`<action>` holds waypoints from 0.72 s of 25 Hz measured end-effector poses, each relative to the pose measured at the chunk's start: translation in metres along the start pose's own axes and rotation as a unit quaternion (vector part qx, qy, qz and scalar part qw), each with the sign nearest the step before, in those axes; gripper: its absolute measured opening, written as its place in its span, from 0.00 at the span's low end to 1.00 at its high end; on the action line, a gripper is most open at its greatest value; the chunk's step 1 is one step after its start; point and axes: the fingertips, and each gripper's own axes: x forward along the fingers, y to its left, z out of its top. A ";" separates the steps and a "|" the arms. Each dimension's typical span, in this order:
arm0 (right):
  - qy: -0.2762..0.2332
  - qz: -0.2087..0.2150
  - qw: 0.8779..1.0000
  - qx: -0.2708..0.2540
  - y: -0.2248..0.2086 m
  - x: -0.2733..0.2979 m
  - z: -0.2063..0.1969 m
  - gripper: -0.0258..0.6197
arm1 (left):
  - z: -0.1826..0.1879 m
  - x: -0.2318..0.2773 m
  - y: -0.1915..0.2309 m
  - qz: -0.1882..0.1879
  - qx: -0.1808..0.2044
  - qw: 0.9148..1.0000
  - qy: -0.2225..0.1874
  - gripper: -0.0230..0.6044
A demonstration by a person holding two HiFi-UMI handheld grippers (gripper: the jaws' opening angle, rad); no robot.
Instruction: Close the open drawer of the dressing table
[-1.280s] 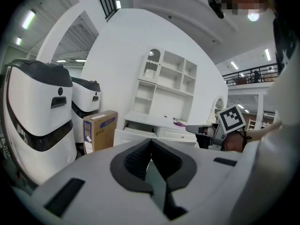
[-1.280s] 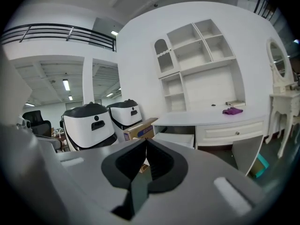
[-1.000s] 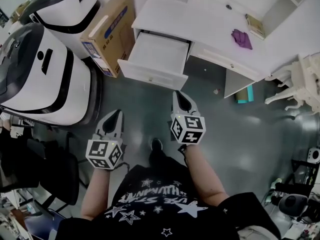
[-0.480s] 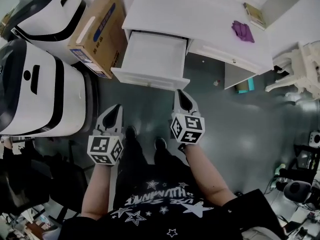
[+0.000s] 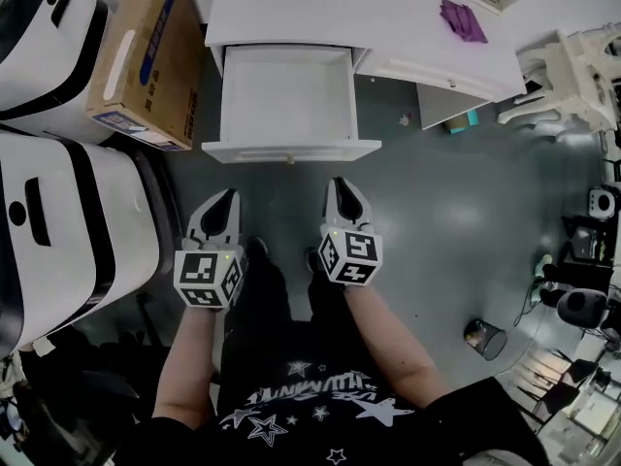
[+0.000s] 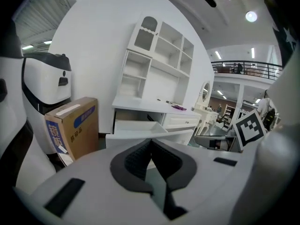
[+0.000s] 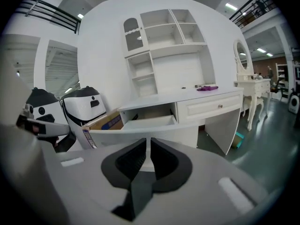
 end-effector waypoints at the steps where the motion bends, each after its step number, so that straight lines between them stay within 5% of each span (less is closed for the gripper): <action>1: 0.004 0.000 1.000 -0.002 0.006 0.005 -0.008 0.05 | -0.006 0.005 0.005 -0.006 0.002 1.000 0.007 0.05; 18: 0.080 -0.009 0.996 -0.041 0.044 0.091 -0.095 0.14 | -0.073 0.054 0.036 -0.075 0.004 0.996 0.054 0.05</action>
